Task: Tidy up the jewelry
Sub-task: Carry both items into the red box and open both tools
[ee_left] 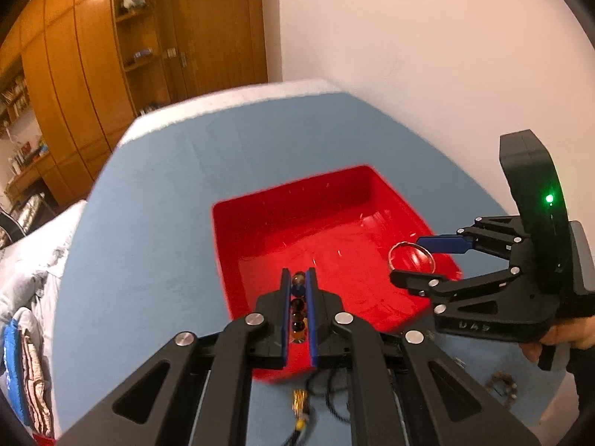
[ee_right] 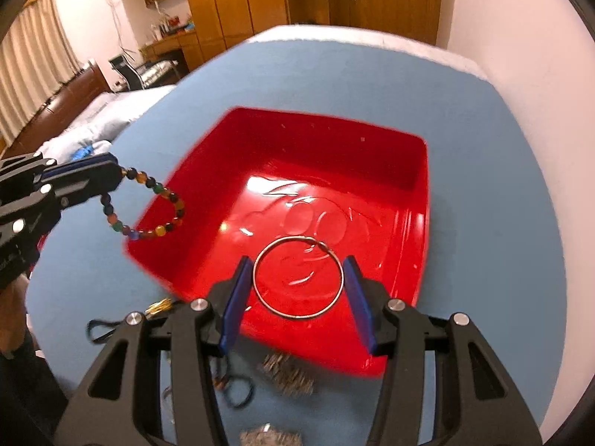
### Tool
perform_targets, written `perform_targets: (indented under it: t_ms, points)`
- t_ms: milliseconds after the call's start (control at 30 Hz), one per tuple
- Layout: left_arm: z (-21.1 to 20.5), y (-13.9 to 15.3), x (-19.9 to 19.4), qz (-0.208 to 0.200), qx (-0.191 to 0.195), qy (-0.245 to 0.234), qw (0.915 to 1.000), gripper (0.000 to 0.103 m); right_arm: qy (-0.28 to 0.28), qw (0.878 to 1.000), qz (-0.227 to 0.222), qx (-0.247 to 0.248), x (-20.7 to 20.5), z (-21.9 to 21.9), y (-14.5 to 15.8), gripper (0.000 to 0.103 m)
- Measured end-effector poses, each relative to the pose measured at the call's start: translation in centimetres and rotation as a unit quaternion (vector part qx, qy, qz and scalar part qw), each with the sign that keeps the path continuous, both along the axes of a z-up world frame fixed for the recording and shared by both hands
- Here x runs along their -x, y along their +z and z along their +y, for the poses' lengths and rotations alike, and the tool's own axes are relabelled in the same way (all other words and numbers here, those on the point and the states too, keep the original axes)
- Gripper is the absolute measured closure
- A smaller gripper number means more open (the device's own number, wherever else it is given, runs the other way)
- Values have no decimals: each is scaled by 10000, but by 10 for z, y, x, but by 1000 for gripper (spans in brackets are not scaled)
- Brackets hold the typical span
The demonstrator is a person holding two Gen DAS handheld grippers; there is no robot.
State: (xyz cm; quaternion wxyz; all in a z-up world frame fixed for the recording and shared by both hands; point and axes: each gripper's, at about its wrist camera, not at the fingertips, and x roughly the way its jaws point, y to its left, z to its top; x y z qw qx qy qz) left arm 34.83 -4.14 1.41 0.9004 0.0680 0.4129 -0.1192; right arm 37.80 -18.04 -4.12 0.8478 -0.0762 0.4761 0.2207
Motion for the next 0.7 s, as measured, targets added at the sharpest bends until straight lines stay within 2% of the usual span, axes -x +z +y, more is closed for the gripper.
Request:
perform_targets:
  t_ms: [233,333,400,500,567,633,700]
  points:
    - [-5,-63,-40,583,-20,-12,9983,96,-42,9988,332,360,-33,12,-40,54]
    - [-1,-79,-50,726,-32,17,9974,96,-25,9980,355,530,-37,15,-47,53]
    - [2,-83,-53,760,-20,52,9971,95,1,9978,364,560,-38,17,-48,49]
    - [5,-86,-52,739,-42,85,9972,81,19,9977,331,586,-35,19,-46,43]
    - [6,-84,-48,684,-86,98,9976,69,9,9977,317,591,-31,17,-44,43]
    - [3,-79,-44,598,-111,105,9981,65,-9,9980,283,560,-31,16,-43,42]
    - [6,-67,-34,458,-98,141,9988,56,-43,9984,213,525,-25,12,-35,40]
